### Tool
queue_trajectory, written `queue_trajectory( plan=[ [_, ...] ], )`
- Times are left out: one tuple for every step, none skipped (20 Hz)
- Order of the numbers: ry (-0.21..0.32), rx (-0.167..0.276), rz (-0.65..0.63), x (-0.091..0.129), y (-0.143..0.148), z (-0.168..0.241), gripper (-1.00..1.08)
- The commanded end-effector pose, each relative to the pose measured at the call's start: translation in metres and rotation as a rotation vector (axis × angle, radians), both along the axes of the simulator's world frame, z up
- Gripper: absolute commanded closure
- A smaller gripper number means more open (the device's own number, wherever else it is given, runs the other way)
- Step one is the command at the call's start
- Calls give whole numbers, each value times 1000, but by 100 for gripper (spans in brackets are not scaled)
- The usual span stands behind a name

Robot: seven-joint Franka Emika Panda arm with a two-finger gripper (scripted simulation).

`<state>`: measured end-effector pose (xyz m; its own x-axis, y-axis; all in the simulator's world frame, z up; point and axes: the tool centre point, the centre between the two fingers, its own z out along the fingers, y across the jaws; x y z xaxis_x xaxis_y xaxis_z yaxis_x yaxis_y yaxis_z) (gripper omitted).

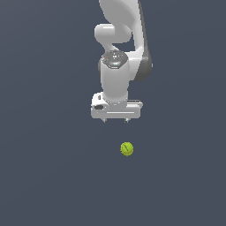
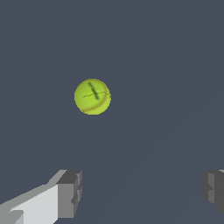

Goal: Pick up the object and move it to a goal position.

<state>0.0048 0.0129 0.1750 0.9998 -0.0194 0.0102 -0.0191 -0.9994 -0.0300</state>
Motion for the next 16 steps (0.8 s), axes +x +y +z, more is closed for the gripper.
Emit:
queue_trajectory(
  plan=[
    [0,0,0,0,0,0,-92],
    [0,0,-1,0,0,0,-92],
    [0,1,-2,0,0,0,-92],
    [0,2,-5,0,1,-1,-92],
    [0,4,-8,1,1,-2,-92],
    [0,6,-13,1,1,-2,-92],
    [0,8,-19,1,2,-3,-92],
    [0,10,-24,1,2,-4,-92],
    [0,11,-28,1,2,-4,-92],
    [0,12,-31,1,2,-4,-92],
    [0,12,-32,1,2,-4,-92],
    [0,12,-32,1,2,-4,-92],
    [0,11,-29,1,2,-4,-92],
    [0,11,-25,2,2,-4,-92],
    [0,10,-19,2,3,-5,-92],
    [0,9,-12,3,3,-5,-92]
  ],
)
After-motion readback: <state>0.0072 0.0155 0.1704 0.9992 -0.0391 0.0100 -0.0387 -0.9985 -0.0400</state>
